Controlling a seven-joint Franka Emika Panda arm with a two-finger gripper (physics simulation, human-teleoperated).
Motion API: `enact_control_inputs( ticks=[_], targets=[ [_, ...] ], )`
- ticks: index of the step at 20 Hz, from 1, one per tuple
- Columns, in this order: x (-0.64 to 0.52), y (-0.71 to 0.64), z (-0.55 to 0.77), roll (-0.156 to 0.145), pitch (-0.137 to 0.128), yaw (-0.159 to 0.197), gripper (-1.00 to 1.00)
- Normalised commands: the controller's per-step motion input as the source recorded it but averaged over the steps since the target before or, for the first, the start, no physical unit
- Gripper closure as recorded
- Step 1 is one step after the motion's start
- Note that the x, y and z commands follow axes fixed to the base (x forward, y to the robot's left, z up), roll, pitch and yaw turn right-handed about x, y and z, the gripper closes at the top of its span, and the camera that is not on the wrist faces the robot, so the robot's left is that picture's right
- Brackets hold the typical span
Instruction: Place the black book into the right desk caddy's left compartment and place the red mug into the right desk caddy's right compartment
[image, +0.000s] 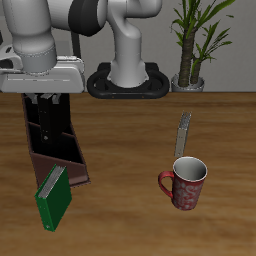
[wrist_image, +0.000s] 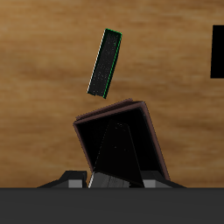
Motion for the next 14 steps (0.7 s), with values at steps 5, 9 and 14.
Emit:
enact_control_inputs(
  ticks=[5, 9, 14],
  targets=[
    [0.05, -0.05, -0.1, -0.011, 0.019, 0.011, 1.0],
    [0.0, 0.01, -0.16, 0.013, 0.014, 0.004, 1.0],
    [0.03, -0.03, -0.15, -0.015, 0.017, 0.01, 1.0]
  ],
)
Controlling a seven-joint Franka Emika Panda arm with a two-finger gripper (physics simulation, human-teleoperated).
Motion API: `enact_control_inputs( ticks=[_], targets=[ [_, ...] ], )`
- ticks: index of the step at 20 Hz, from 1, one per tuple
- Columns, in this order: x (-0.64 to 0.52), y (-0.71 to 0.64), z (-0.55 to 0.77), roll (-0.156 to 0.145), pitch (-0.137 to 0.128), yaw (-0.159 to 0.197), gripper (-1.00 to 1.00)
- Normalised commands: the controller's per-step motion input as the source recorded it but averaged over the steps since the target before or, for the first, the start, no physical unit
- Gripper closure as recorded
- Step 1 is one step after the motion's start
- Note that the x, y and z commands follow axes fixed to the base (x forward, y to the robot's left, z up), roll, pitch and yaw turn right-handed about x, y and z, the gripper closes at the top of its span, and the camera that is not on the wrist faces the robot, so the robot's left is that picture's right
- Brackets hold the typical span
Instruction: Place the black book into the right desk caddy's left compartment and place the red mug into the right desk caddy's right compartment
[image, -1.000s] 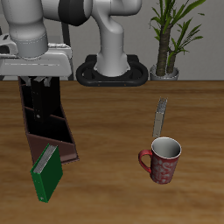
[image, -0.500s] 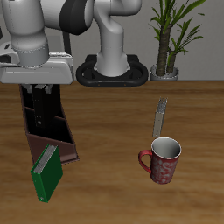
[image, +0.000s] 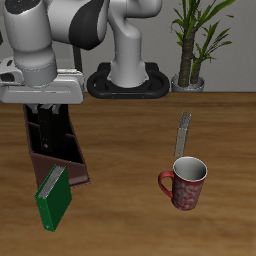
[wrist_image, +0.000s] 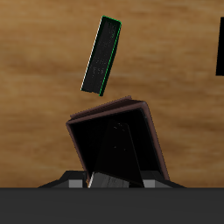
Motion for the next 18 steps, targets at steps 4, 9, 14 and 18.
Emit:
enact_control_inputs(
  ticks=[4, 9, 14, 18],
  targets=[
    [0.04, -0.04, -0.17, -0.01, 0.013, -0.011, 1.0],
    [0.02, -0.02, -0.16, -0.006, 0.016, 0.001, 1.0],
    [0.05, -0.1, -0.24, -0.025, 0.027, -0.007, 1.0],
    [0.04, -0.1, -0.2, -0.052, 0.019, 0.008, 1.0]
  ],
)
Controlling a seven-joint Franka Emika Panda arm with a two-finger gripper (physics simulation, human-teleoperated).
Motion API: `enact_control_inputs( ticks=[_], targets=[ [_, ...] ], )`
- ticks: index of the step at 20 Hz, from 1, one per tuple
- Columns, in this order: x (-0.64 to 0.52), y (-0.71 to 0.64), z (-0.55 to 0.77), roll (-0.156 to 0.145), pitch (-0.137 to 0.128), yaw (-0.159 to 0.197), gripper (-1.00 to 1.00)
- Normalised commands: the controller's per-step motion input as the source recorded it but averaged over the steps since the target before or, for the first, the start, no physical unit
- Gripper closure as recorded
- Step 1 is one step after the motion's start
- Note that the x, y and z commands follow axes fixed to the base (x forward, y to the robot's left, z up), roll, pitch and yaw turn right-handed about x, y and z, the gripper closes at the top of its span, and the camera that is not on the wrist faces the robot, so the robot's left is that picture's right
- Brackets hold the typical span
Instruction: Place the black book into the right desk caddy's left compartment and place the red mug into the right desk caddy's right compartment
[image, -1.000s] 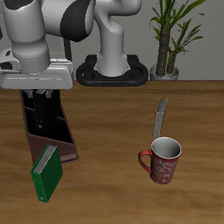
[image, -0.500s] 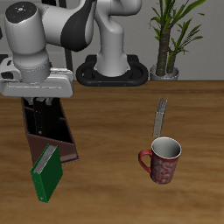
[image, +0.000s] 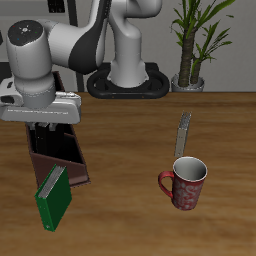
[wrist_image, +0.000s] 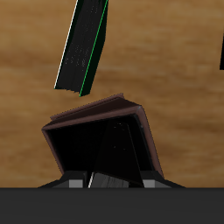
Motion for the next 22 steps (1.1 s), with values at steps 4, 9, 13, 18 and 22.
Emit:
enact_control_inputs(
  ticks=[4, 9, 13, 18, 22],
  targets=[
    [0.03, -0.06, -0.1, -0.039, 0.026, -0.029, -1.0],
    [0.04, 0.01, -0.12, -0.008, 0.022, -0.007, -1.0],
    [0.04, 0.01, -0.06, 0.002, 0.009, -0.014, -1.0],
    [-0.02, 0.05, 0.02, 0.012, -0.006, 0.0, -1.0],
    [-0.13, 0.26, 0.15, 0.03, -0.037, 0.012, -1.0]
  ],
)
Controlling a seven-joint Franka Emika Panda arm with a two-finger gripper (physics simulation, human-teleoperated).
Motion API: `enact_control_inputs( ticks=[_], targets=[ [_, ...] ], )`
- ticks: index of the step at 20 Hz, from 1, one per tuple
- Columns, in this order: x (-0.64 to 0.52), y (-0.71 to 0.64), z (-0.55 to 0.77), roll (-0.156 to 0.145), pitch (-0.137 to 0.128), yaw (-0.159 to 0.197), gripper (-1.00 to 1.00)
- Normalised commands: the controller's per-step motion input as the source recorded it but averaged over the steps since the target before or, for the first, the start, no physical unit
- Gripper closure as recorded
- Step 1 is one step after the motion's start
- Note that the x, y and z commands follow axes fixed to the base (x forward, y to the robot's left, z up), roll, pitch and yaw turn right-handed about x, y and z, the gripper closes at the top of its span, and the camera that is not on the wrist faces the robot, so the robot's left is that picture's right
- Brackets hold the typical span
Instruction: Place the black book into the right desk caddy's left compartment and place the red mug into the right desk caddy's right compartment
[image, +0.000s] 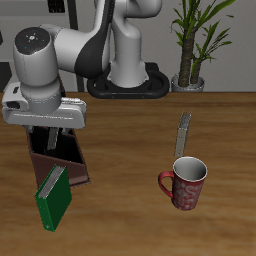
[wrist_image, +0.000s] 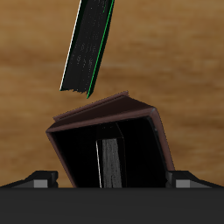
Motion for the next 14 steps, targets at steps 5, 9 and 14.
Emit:
enact_control_inputs(
  ticks=[5, 9, 14],
  targets=[
    [-0.07, 0.32, 0.14, 0.021, -0.041, 0.007, -1.0],
    [-0.02, 0.48, 0.16, 0.001, -0.056, 0.011, -1.0],
    [0.11, 0.42, 0.09, -0.008, -0.036, 0.002, -1.0]
  ],
)
